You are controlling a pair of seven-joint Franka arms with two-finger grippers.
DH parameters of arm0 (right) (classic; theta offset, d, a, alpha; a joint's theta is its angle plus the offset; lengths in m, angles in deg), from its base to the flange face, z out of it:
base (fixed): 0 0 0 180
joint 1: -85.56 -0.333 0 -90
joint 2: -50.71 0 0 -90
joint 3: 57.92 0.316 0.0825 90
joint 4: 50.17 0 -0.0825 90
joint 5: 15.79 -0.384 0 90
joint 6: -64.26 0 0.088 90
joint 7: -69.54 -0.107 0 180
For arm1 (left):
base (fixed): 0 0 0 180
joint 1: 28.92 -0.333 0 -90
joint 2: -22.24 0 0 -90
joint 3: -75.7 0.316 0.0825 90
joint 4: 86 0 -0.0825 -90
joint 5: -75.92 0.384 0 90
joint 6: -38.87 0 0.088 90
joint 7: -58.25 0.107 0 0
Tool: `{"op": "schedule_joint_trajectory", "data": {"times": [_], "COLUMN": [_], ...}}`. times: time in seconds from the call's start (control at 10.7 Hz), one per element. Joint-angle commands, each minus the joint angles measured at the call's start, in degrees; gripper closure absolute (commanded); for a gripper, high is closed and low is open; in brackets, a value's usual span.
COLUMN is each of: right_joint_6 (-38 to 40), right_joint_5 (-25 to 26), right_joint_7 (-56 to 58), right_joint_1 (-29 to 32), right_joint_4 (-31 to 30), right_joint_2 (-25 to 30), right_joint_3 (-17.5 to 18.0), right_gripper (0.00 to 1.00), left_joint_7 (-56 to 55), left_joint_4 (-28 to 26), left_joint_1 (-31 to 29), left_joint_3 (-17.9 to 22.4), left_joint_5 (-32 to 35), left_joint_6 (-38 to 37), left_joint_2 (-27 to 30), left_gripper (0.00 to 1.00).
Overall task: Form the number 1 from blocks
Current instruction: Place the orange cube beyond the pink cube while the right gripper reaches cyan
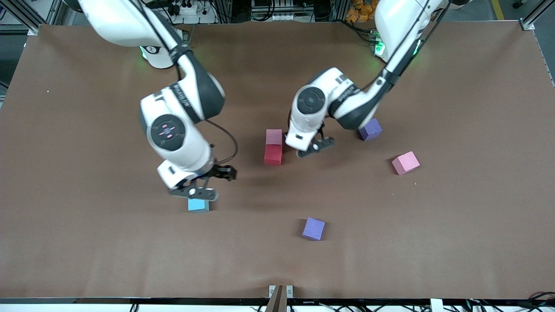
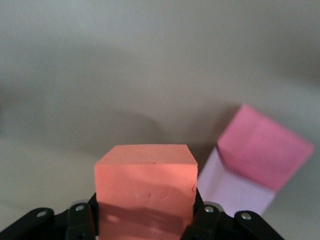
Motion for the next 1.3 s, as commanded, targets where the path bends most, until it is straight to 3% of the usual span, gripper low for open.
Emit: {"op": "schedule_joint_trajectory", "data": {"times": [0.0,0.37,0.65,1.21], "right_joint_6": [1.4,4.0,4.1,7.1], "right_joint_5": [0.9,0.8,0.5,0.0], "right_joint_7": [7.5,10.5,16.4,29.6], "right_joint_1": [2.9,5.0,7.7,14.2], "right_joint_4": [-1.1,-1.2,-1.1,-1.0], "right_joint_2": [2.0,2.5,3.3,5.3], "right_joint_3": [0.6,0.6,0.6,0.9], "right_gripper": [0.00,0.00,0.00,0.00], "left_joint_7": [-2.7,-4.3,-3.4,-3.1], "left_joint_4": [-3.1,-2.6,-2.4,-2.5], "left_joint_1": [4.0,9.9,10.9,12.9], "left_joint_3": [-0.7,-0.9,-0.9,-0.9], "left_joint_5": [0.5,0.4,6.3,11.0], "left_joint_6": [-0.5,0.0,4.1,8.5], "left_joint_2": [2.4,1.5,-0.2,-3.9], "left_gripper": [1.00,1.00,1.00,1.00]}}
